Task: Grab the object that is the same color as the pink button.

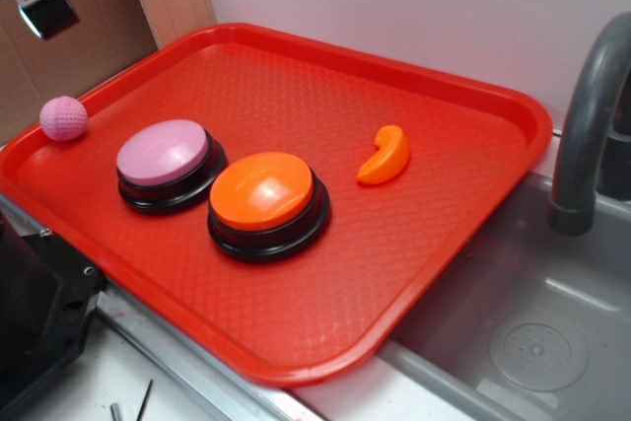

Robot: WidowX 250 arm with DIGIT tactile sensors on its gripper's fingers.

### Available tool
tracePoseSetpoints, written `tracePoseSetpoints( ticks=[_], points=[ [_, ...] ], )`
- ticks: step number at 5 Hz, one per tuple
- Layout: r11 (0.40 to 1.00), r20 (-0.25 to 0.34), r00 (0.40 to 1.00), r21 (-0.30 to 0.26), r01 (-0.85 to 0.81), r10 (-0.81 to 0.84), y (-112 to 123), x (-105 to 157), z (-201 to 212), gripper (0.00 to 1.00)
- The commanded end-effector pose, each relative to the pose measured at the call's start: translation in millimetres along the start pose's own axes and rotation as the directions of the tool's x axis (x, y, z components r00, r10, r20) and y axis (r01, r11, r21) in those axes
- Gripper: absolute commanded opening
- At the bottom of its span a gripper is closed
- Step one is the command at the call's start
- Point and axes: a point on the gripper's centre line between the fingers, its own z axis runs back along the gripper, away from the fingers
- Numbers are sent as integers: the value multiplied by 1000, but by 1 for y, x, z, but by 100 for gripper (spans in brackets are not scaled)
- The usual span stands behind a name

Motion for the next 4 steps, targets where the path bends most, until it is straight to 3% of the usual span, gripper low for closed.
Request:
tracePoseSetpoints(
  ticks=[1,4],
  points=[
    [993,96,992,76,-87,79,0,29,-35,100],
    [964,142,981,210,-160,132,-7,56,-87,100]
  ],
)
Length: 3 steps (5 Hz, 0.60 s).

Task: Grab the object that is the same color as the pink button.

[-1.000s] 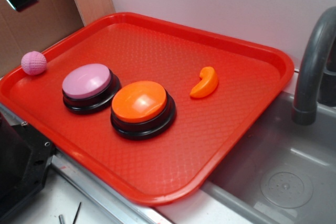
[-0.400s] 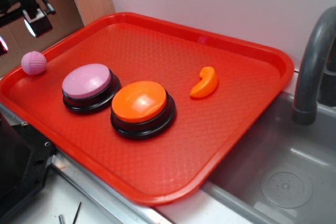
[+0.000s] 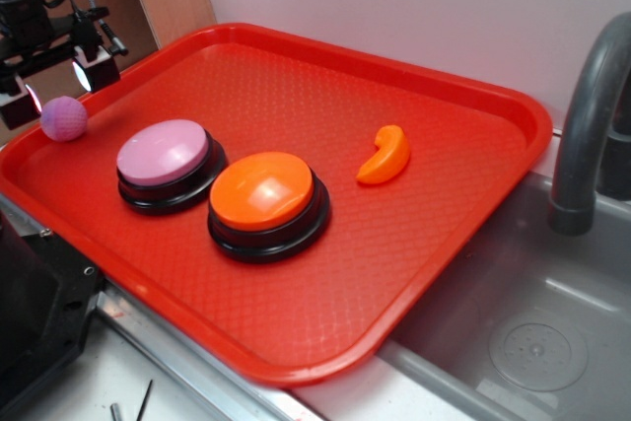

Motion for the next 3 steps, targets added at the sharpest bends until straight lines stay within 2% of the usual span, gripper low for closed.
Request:
tracePoseSetpoints(
  ticks=[1,2,3],
  points=[
    [998,10,999,42,-37,36,-1,15,-11,100],
    [997,-1,999,61,-51,51,1,16,-15,100],
    [997,3,997,26,-78,78,4,15,-16,0]
  ],
)
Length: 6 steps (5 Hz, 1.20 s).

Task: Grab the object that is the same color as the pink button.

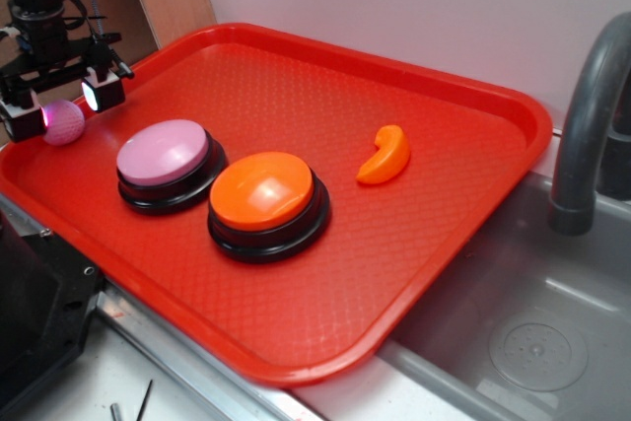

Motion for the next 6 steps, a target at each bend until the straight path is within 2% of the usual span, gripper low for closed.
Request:
tracePoseSetpoints(
  ticks=[1,3,4,5,6],
  points=[
    [997,29,999,-73,-36,38,6,8,9,0],
    [997,28,999,-73,-14,16,5,6,14,0],
    [959,-72,969,-179,219,-235,-6,-10,58,0],
    [856,-94,877,-290,428,-471,-15,-28,93,0],
    [697,-39,741,-375,611,-670,-24,-64,144,0]
  ],
)
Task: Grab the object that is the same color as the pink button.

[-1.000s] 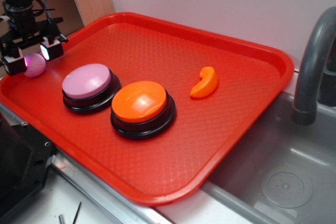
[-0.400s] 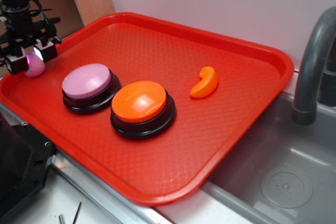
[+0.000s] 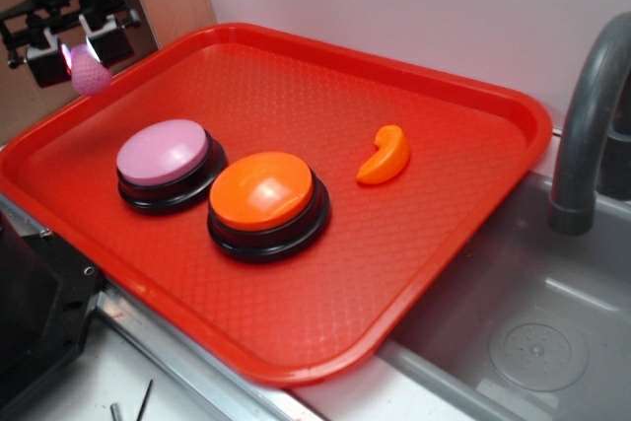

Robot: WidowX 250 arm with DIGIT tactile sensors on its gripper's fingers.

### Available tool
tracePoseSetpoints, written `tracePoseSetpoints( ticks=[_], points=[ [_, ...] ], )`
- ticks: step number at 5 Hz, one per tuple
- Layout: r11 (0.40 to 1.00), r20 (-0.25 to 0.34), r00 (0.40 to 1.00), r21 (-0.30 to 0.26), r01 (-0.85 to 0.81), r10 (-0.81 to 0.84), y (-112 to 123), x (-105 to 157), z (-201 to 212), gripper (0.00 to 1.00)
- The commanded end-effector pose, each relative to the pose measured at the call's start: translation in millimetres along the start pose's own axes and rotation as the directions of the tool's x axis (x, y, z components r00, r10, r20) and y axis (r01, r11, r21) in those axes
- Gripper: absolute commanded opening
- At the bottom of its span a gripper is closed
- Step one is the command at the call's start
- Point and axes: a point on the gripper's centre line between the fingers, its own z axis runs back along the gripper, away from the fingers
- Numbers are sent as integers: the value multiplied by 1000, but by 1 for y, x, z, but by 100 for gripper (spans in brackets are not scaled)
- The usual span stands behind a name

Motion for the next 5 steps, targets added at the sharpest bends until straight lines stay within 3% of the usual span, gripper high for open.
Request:
tracePoseSetpoints(
  ticks=[1,2,3,4,5],
  points=[
    [859,56,872,-149,489,-487,-52,-67,95,0],
    [708,72,725,-169,686,-685,-59,-98,129,0],
    [675,90,691,-156,722,-718,-65,-117,140,0],
    [737,119,739,-64,672,-663,-72,-129,136,0],
    [778,46,778,-32,628,-626,-77,-113,119,2]
  ],
)
